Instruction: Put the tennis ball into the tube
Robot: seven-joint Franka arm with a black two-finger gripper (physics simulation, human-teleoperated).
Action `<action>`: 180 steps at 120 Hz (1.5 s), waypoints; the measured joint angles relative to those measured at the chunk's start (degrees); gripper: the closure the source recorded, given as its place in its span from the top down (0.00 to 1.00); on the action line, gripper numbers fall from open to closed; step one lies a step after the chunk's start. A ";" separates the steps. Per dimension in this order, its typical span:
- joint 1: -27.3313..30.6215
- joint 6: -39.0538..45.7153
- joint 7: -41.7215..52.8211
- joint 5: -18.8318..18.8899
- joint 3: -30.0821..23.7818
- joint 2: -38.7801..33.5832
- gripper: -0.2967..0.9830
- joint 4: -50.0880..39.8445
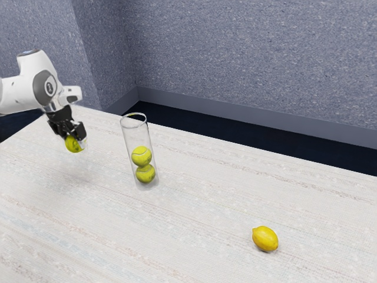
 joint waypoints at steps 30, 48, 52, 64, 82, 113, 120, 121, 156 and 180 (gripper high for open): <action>-4.40 -11.03 -6.49 2.76 -2.32 -12.65 0.49 7.21; -6.28 -18.45 -11.74 1.14 -4.79 -8.90 0.50 15.19; -6.52 -19.52 -12.90 0.91 -5.46 -8.55 0.49 16.09; -6.74 -21.85 -16.09 0.40 -6.41 -8.17 0.50 17.12; -8.03 -23.73 -20.43 0.04 -8.13 -7.25 0.50 17.21; -8.93 -24.75 -26.22 0.08 -9.13 -2.93 0.51 19.20; -8.94 -24.84 -27.22 0.14 -9.17 -1.71 0.51 20.65; -8.93 -24.86 -27.35 0.16 -9.17 -1.54 0.51 20.89; -9.09 -25.29 -31.25 -0.25 -9.61 -0.68 0.67 22.06; -11.76 -23.81 -33.06 3.14 -9.46 -13.80 0.73 14.16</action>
